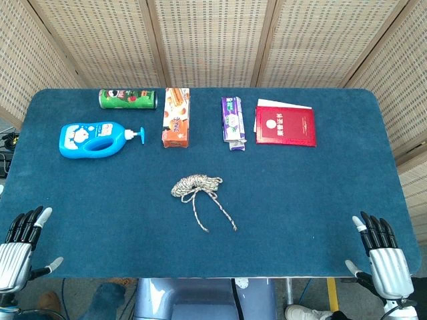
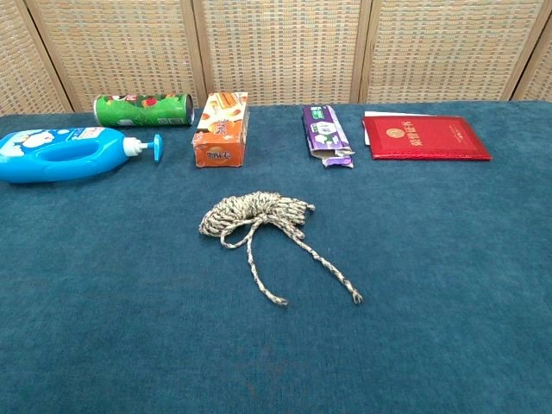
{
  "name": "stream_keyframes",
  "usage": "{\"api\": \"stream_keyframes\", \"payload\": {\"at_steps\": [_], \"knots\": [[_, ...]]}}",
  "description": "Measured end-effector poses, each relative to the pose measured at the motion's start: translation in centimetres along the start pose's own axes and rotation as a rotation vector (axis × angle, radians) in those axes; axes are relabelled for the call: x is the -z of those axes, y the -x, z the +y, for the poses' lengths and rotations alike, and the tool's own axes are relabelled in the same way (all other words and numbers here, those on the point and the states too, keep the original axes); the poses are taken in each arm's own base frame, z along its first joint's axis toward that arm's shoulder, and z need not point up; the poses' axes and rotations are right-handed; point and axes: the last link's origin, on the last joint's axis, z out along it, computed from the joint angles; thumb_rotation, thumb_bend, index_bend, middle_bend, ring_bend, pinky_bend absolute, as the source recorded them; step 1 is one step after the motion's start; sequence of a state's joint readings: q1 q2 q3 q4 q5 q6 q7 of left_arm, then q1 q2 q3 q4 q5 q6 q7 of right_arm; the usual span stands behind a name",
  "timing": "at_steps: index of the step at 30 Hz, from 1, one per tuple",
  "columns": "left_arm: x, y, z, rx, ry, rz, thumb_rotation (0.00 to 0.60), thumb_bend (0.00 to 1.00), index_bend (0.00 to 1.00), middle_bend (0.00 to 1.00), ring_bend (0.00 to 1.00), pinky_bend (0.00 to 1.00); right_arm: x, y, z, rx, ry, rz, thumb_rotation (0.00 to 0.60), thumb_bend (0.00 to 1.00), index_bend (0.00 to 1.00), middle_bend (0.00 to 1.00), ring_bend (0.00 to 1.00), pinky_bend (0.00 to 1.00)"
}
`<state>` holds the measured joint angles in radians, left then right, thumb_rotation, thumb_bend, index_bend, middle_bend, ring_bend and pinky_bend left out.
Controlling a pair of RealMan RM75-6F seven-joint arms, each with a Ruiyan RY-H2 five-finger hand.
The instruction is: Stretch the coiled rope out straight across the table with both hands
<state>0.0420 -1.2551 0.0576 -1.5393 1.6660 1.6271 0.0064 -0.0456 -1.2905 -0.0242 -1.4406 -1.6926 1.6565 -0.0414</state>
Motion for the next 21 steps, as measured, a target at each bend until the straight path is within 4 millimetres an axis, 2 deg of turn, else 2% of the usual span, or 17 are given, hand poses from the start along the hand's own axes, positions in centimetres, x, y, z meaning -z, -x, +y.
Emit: {"api": "stream_keyframes", "payload": {"at_steps": [15, 21], "knots": [[-0.3, 0.2, 0.1, -0.003, 0.000, -0.009, 0.600, 0.06, 0.00, 0.00, 0.00, 0.00, -0.3, 0.5, -0.2, 0.000, -0.005, -0.023, 0.600, 0.00, 0.02, 0.00, 0.00, 0.00], [-0.8, 0.4, 0.3, -0.005, 0.002, -0.013, 0.600, 0.06, 0.00, 0.00, 0.00, 0.00, -1.8, 1.2, -1.1, 0.033, -0.039, -0.056, 0.600, 0.00, 0.03, 0.00, 0.00, 0.00]]}}
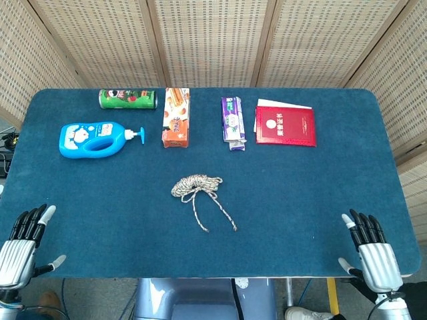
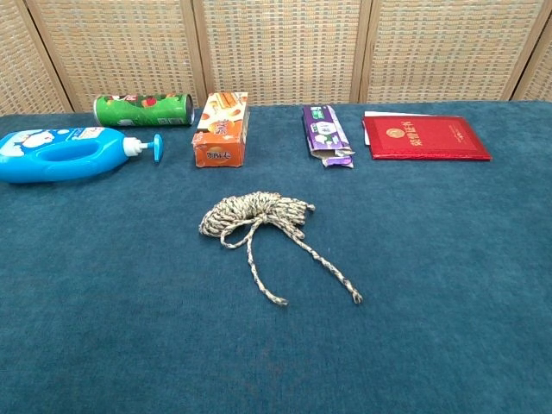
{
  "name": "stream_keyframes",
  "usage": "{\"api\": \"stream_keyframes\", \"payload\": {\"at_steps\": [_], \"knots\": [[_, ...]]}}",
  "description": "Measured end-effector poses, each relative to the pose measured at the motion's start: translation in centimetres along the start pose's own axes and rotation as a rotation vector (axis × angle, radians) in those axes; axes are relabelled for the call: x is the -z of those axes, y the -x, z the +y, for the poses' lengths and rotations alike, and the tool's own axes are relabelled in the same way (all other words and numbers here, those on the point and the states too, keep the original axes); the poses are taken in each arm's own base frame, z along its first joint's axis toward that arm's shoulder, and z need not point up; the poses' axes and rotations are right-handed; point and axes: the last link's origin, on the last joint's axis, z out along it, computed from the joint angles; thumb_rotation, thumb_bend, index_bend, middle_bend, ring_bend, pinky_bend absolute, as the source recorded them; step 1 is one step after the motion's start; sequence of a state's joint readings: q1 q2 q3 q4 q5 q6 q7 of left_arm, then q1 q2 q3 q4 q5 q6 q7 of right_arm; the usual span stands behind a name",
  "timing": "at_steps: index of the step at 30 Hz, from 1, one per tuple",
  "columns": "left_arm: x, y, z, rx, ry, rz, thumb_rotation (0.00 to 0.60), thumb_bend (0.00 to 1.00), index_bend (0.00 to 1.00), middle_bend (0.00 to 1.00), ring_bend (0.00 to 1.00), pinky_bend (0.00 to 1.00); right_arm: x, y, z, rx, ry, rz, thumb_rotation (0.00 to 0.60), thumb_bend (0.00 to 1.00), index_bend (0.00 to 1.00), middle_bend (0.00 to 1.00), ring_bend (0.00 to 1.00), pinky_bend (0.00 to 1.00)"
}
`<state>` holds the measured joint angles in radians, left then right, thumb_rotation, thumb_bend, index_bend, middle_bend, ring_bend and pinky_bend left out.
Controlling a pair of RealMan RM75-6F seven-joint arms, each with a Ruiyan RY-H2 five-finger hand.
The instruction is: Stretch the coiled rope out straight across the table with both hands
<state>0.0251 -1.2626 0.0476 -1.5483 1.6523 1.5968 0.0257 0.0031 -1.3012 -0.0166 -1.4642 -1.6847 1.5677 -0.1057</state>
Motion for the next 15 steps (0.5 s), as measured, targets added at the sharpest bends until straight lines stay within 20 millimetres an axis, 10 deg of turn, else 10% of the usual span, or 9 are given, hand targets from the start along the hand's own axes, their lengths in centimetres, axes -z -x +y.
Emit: {"api": "stream_keyframes", "payload": {"at_steps": [11, 15], "knots": [[-0.6, 0.2, 0.0, -0.007, -0.019, -0.006, 0.600, 0.06, 0.00, 0.00, 0.00, 0.00, -6.6, 0.1, -6.1, 0.064, -0.300, -0.177, 0.600, 0.00, 0.12, 0.00, 0.00, 0.00], [-0.8, 0.5, 0.0, -0.017, -0.027, -0.016, 0.600, 0.06, 0.00, 0.00, 0.00, 0.00, -8.9, 0.4, -8.3, 0.124, -0.407, -0.240, 0.600, 0.22, 0.20, 0.00, 0.00, 0.00]]}}
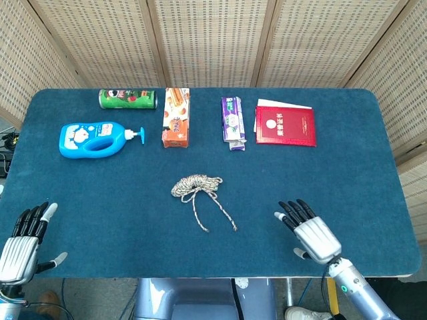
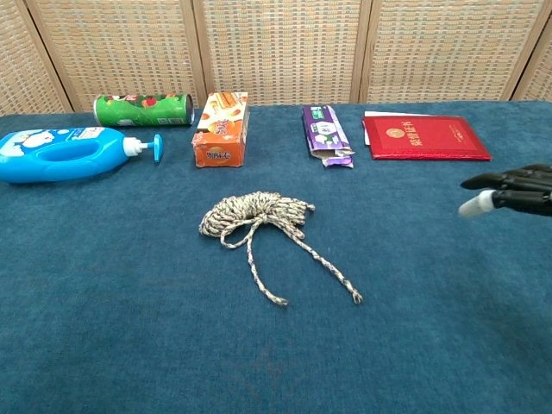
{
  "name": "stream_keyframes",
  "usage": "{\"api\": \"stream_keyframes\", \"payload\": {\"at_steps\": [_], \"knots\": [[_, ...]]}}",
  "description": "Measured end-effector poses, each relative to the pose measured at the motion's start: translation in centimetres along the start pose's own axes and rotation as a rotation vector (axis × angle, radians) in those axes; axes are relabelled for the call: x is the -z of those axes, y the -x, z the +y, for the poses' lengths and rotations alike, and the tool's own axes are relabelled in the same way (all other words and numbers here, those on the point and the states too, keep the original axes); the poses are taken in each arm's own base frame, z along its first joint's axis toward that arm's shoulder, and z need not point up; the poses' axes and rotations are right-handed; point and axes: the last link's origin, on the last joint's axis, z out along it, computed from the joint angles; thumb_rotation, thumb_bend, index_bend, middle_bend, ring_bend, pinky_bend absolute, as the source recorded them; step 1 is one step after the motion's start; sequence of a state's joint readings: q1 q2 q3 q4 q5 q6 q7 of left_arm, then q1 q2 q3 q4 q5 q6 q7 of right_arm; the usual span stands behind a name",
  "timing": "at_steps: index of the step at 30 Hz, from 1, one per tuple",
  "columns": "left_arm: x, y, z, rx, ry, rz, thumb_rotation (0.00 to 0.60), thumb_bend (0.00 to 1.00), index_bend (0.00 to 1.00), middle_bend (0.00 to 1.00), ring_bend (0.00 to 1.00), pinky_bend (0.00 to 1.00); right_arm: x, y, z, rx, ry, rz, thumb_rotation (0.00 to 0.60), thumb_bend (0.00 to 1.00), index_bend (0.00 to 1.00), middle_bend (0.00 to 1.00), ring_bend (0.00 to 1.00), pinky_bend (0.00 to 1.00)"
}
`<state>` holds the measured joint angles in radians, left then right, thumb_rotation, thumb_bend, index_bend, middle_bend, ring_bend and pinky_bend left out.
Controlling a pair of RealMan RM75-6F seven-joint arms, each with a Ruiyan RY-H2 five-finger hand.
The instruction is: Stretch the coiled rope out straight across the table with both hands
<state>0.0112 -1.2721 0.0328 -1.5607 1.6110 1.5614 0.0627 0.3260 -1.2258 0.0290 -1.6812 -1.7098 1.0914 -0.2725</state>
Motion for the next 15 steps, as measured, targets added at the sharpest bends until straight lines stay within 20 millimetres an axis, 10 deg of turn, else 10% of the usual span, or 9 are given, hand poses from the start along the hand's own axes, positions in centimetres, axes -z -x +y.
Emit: {"api": "stream_keyframes", "payload": {"at_steps": [6, 15], "knots": [[-0.4, 0.1, -0.1, 0.002, -0.027, -0.003, 0.600, 0.06, 0.00, 0.00, 0.00, 0.00, -5.1, -0.9, -2.0, 0.069, -0.141, -0.065, 0.600, 0.58, 0.29, 0.00, 0.00, 0.00], [-1.0, 0.6, -0.1, -0.012, -0.047, -0.017, 0.600, 0.06, 0.00, 0.00, 0.00, 0.00, -9.7, -0.4, -4.4, 0.096, -0.220, -0.084, 0.600, 0.69, 0.35, 0.00, 0.00, 0.00]]}}
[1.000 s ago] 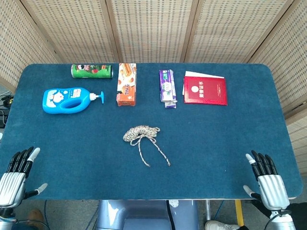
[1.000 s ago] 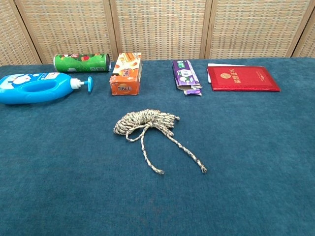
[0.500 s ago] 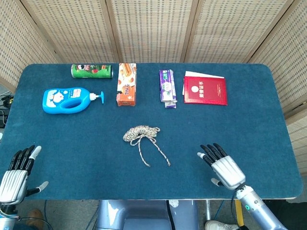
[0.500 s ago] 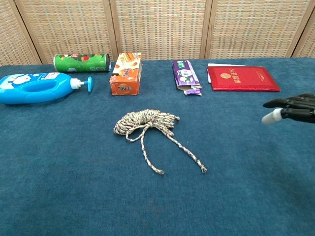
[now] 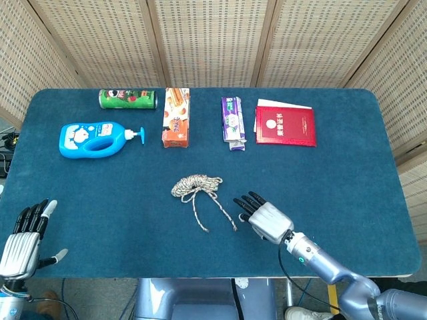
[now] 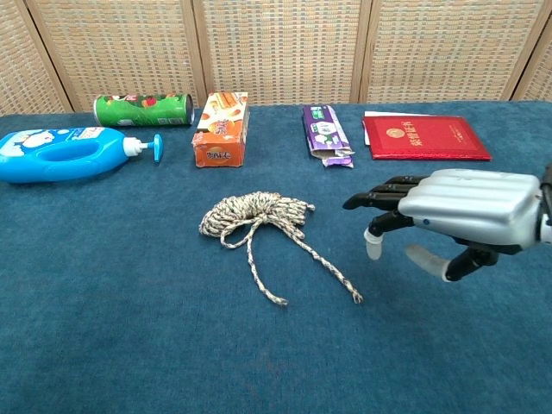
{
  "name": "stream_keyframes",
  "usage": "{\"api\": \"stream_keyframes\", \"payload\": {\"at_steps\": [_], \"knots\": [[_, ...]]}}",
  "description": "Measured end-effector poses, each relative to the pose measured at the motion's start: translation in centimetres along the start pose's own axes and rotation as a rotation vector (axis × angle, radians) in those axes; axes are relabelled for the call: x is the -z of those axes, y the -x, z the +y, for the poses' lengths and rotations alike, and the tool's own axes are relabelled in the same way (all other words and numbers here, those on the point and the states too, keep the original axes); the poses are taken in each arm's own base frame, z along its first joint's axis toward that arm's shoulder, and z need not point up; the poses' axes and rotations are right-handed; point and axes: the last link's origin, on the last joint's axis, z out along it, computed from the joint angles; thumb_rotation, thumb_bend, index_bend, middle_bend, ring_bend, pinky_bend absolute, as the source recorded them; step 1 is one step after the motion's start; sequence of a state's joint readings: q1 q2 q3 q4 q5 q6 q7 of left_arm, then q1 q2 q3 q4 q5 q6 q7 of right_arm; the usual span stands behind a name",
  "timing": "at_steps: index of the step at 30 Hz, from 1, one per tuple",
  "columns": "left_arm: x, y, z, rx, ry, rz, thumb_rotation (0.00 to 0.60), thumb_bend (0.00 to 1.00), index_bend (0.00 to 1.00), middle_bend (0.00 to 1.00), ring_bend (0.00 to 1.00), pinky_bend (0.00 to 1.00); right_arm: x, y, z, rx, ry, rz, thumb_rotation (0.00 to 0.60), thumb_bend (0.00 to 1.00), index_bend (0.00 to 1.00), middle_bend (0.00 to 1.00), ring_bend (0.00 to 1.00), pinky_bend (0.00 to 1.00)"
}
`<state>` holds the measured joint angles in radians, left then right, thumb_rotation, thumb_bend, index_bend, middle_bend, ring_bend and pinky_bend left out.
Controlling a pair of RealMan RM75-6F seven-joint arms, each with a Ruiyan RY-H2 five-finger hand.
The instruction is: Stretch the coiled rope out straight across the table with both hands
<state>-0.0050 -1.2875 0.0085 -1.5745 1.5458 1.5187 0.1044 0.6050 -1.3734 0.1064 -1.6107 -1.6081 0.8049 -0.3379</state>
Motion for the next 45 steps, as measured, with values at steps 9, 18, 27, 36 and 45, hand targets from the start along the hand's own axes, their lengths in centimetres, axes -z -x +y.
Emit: {"api": "stream_keyframes", "payload": {"at_steps": [9, 18, 27, 36, 45], "knots": [[-0.4, 0.3, 0.1, -0.009, -0.020, -0.012, 0.600, 0.06, 0.00, 0.00, 0.00, 0.00, -3.4, 0.9, -3.1, 0.009, -0.049, -0.013, 0.600, 0.69, 0.38, 0.00, 0.00, 0.00], [-0.3, 0.3, 0.0, -0.007, -0.017, -0.017, 0.600, 0.06, 0.00, 0.00, 0.00, 0.00, -4.1, 2.0, -4.0, 0.036, -0.043, -0.038, 0.600, 0.69, 0.39, 0.00, 0.00, 0.00], [-0.2, 0.4, 0.1, -0.007, -0.011, -0.019, 0.600, 0.06, 0.00, 0.00, 0.00, 0.00, -3.6, 3.1, -3.4, 0.044, -0.010, -0.075, 0.600, 0.69, 0.41, 0.00, 0.00, 0.00], [-0.1, 0.5, 0.2, -0.009, -0.008, -0.020, 0.600, 0.06, 0.00, 0.00, 0.00, 0.00, -3.5, 3.7, -1.4, 0.079, 0.060, -0.087, 0.600, 0.69, 0.42, 0.00, 0.00, 0.00], [-0.1, 0.5, 0.3, -0.011, -0.003, -0.022, 0.600, 0.06, 0.00, 0.00, 0.00, 0.00, -3.6, 3.1, 0.8, 0.067, 0.160, -0.069, 0.600, 0.69, 0.42, 0.00, 0.00, 0.00]]}}
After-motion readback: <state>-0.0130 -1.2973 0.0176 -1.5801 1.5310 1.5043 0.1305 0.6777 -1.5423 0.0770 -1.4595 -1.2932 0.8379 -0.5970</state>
